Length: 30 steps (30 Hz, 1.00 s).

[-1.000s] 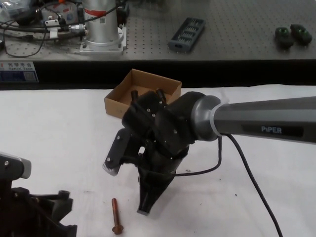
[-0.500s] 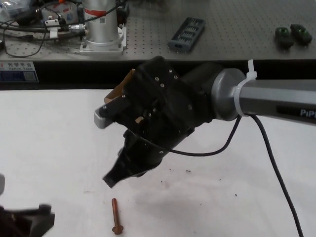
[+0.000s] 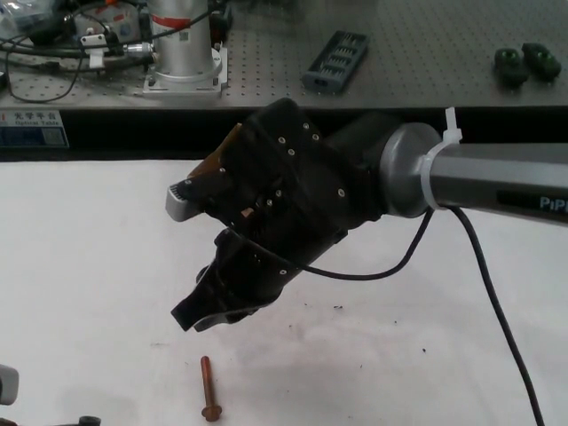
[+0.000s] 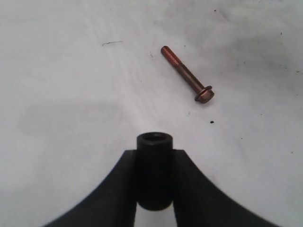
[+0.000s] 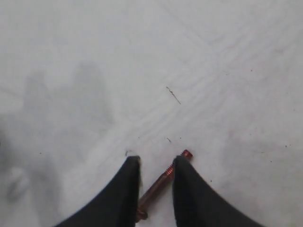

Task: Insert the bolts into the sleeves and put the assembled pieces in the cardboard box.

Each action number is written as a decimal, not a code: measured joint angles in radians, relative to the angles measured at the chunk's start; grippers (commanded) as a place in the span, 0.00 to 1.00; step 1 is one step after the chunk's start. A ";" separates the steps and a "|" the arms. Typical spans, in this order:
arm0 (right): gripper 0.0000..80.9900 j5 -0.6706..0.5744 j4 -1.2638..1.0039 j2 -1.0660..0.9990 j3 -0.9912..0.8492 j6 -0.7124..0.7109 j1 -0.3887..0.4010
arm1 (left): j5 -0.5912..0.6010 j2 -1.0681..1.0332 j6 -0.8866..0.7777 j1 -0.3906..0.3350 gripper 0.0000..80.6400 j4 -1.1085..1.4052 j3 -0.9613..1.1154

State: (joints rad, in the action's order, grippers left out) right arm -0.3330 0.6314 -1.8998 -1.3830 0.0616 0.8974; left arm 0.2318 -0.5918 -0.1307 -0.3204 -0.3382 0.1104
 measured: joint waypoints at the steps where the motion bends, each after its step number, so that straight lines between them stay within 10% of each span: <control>1: 0.41 0.000 0.000 0.000 0.000 0.008 0.000 | 0.009 0.000 0.000 0.000 0.01 0.006 0.000; 16: 0.40 -0.004 -0.029 -0.086 0.000 0.058 0.050 | 0.020 0.000 0.000 0.000 0.01 0.003 0.000; 30: 0.40 -0.029 -0.008 -0.086 0.000 0.019 0.042 | 0.436 0.000 -0.042 0.000 0.01 -0.047 -0.002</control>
State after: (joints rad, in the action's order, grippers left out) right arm -0.3617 0.6235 -1.9861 -1.3830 0.0809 0.9393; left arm 0.6674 -0.5918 -0.1725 -0.3204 -0.3849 0.1088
